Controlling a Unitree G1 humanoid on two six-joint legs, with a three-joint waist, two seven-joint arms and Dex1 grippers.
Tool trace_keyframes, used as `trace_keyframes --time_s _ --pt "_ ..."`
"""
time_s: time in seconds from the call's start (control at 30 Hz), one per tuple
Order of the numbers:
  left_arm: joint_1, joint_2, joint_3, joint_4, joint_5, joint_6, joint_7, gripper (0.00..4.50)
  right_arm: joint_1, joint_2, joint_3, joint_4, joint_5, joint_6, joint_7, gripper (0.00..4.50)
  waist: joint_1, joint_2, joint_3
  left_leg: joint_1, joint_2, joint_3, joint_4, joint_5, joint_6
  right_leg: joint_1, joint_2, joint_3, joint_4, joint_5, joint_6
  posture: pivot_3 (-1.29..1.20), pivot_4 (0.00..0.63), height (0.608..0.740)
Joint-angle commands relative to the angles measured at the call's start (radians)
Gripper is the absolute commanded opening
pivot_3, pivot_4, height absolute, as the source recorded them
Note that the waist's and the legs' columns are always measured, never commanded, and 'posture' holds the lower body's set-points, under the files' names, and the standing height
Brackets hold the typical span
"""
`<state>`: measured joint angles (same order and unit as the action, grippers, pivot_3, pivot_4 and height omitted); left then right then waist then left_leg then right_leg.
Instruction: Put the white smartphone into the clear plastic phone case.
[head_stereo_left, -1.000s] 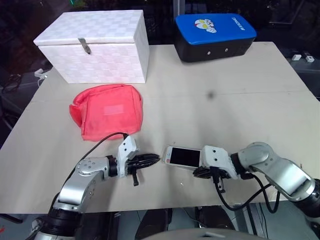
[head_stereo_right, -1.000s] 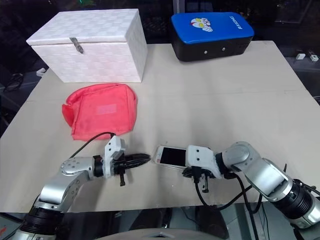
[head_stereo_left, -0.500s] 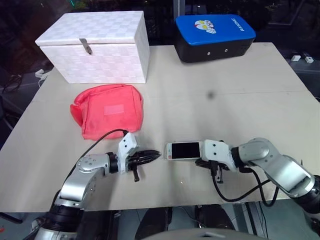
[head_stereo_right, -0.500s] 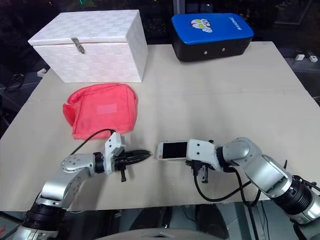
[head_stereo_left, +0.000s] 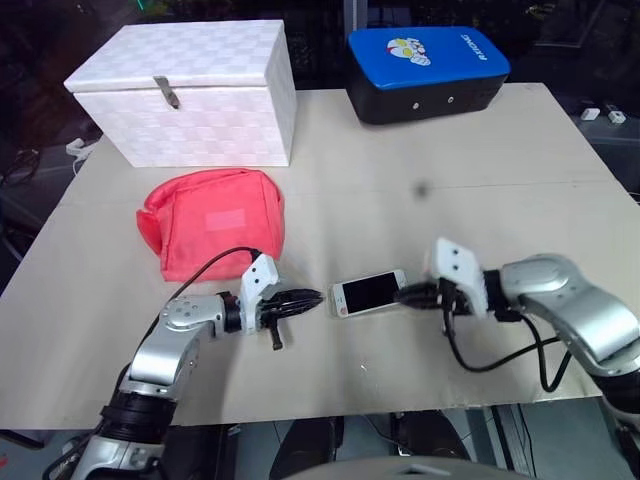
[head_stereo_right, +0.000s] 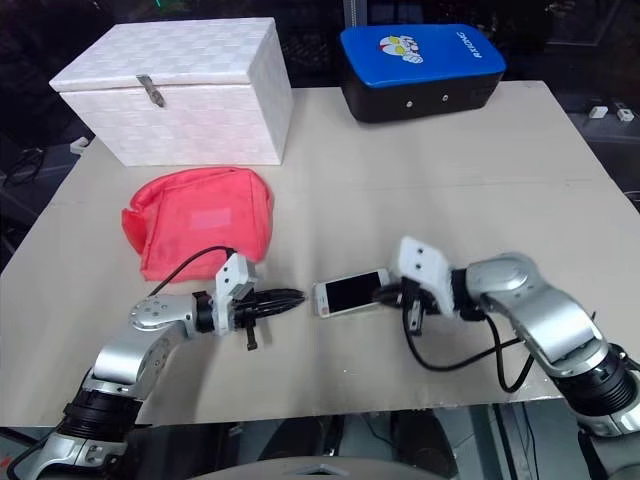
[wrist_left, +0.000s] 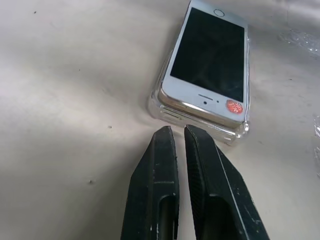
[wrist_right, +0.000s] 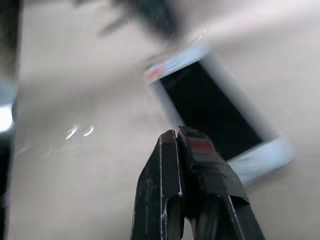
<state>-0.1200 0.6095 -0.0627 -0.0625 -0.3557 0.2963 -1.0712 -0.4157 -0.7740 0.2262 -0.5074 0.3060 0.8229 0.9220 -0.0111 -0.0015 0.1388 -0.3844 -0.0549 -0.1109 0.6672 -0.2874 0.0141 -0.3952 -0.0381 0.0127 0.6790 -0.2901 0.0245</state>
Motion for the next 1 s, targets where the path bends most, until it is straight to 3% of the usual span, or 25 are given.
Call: trace_keyframes --time_s 0.03,0.23,0.73,1.0 --pt "-0.001 -0.008 -0.003 -0.013 0.002 -0.015 0.009 0.33 -0.018 -0.052 0.045 0.093 -0.138 -0.061 -0.061 0.00 0.002 0.000 0.000 0.000 0.000 0.000 0.000 0.000 0.000 0.000 0.000 0.000 0.000 0.000 0.000 0.00 0.150 0.740" --pt "-0.009 -0.024 -0.018 -0.009 0.014 -0.020 0.020 0.33 -0.031 -0.036 0.146 0.168 -0.218 -0.127 -0.040 0.00 -0.004 0.000 0.000 0.000 0.000 0.000 -0.001 0.000 0.000 -0.001 0.000 0.000 0.000 0.000 0.000 0.00 0.150 0.740" --pt "-0.010 -0.039 -0.039 -0.021 0.019 -0.014 0.032 0.33 -0.105 -0.001 0.339 0.037 -0.300 -0.081 0.056 0.00 -0.001 0.000 0.000 0.000 0.000 0.000 -0.001 0.000 0.000 -0.001 0.000 0.000 0.000 0.000 0.000 0.00 0.150 0.740" --pt "-0.015 -0.044 -0.034 -0.011 0.015 -0.016 0.030 0.33 -0.101 -0.017 0.308 0.022 -0.324 -0.099 0.079 0.00 -0.001 0.000 0.000 0.000 0.000 0.000 0.000 0.000 0.000 0.000 0.000 0.000 0.001 0.000 0.000 0.00 0.150 0.740"
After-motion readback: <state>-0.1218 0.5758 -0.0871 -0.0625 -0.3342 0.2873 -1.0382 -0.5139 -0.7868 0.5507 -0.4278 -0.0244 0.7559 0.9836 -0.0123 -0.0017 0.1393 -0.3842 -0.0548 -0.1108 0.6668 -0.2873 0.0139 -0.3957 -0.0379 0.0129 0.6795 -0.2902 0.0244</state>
